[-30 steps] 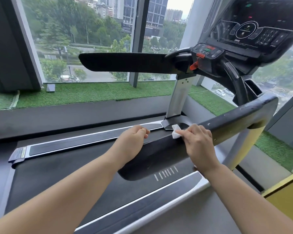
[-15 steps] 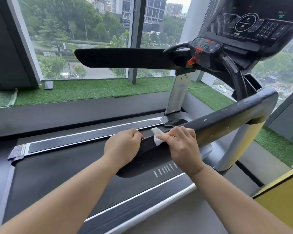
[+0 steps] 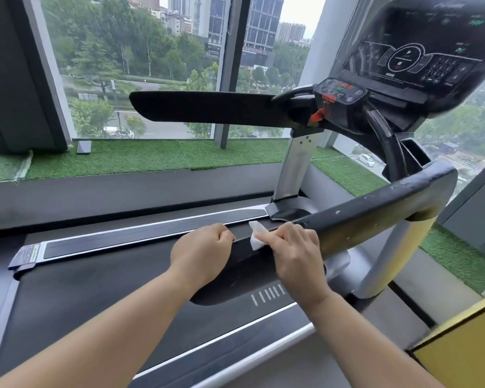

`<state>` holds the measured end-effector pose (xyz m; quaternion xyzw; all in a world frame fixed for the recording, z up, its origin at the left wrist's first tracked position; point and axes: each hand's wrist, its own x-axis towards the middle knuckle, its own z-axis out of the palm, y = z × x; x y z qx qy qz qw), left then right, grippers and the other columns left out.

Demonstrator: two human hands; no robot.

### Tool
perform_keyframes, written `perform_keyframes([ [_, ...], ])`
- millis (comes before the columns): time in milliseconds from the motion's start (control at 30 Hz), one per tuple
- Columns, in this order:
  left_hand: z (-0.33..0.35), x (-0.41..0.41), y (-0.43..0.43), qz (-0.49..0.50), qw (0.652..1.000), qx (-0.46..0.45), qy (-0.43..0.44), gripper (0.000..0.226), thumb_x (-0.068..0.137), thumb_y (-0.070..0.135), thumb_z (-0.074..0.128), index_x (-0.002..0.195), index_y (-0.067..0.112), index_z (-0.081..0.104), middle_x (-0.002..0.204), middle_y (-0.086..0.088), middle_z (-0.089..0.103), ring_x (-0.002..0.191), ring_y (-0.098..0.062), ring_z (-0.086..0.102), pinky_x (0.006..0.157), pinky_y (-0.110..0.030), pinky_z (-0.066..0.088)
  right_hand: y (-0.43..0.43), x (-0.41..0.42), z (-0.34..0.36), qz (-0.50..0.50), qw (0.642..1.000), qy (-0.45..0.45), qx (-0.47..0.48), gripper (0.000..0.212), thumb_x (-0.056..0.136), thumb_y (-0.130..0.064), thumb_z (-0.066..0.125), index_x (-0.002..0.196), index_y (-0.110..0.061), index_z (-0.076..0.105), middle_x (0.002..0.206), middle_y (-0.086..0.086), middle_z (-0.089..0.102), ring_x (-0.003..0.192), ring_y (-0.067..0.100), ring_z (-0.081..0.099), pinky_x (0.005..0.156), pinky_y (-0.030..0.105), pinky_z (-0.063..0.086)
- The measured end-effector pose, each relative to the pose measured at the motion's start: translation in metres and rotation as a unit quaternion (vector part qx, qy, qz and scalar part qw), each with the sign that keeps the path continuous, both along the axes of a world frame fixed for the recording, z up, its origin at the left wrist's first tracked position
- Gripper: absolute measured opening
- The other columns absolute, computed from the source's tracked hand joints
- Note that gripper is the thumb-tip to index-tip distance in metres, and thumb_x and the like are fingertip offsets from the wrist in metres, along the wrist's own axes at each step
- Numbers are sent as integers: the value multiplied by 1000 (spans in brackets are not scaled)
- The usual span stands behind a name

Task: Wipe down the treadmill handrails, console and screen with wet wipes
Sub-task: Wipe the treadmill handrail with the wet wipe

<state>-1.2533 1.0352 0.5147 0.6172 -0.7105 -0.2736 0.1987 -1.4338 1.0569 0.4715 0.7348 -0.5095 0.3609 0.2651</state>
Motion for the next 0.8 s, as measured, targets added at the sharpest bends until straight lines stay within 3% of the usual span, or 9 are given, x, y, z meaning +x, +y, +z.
perform_keyframes([
  [200,15,-12,-1,-50,999,-7,17,34,99,25,28,106,17,60,105,2,61,98,-20,53,84,-33,45,-15,-49,6,-67,997,40,6,31,81,-1,56,99,-18,74,73,0,53,68,19,47,68,31,30],
  [333,14,-17,-2,-64,998,-6,20,34,99,25,27,109,18,59,111,4,60,102,-19,52,84,-31,43,-16,-71,19,-155,988,-10,14,30,80,-4,53,97,-15,75,71,2,49,64,26,52,66,31,28],
  [433,4,-18,-3,-48,999,-9,-25,34,98,25,25,108,27,58,111,8,62,100,-17,52,76,-29,36,-7,-35,19,-70,996,-36,31,29,80,-3,59,102,-15,73,72,2,50,68,24,52,65,34,37],
  [567,2,-21,-3,-35,998,-17,-49,35,98,27,25,108,28,58,110,6,63,100,-19,53,73,-30,34,0,-5,5,13,999,8,36,33,90,-12,45,109,-15,71,74,1,50,73,15,42,66,28,30],
  [800,2,-18,0,-40,998,-25,-49,35,99,26,25,111,25,58,111,7,63,103,-19,54,79,-30,39,-16,-68,9,-52,998,28,19,33,86,-5,46,102,-12,74,73,4,54,69,22,50,65,31,35],
])
